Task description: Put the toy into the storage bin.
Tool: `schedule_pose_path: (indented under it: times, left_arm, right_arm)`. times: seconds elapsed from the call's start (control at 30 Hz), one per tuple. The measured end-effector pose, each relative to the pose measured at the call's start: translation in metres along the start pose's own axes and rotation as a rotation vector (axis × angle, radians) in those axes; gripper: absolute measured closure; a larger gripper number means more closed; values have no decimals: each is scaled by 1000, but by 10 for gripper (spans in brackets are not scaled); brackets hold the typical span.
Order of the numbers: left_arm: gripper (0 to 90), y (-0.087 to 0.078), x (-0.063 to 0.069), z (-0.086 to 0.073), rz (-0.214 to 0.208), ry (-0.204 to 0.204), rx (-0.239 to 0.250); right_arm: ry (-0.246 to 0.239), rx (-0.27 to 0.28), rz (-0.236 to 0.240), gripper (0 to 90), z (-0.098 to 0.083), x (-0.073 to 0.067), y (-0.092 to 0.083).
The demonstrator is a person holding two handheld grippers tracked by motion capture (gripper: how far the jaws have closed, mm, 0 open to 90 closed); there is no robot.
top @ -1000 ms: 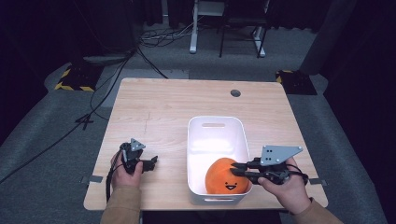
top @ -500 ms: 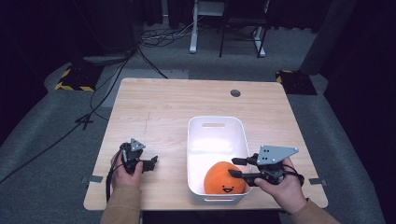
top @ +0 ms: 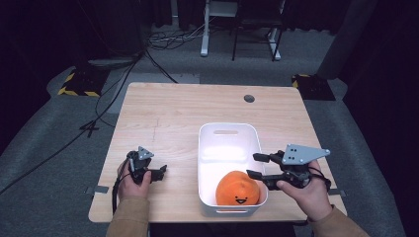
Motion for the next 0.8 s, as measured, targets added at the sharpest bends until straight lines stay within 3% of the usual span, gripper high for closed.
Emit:
schedule_pose_path:
  times: [0.43, 0.8]
  left_arm:
    - [142, 0, 0, 0, 0, 0, 0]
    - [142, 0, 0, 0, 0, 0, 0]
  right_arm:
    - [16, 36, -106, 417, 18, 24, -24]
    - [56, 21, -209, 405, 13, 65, -38]
Point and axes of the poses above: each handheld gripper's, and its own axes: y roughly forward along the jaws, z roughly out of its top, x roughly to its right, the point moved 2 cm from there along y, roughly forward along the jaws, and after that the axes turned 9 degrees about x, right-handed, at the moved point
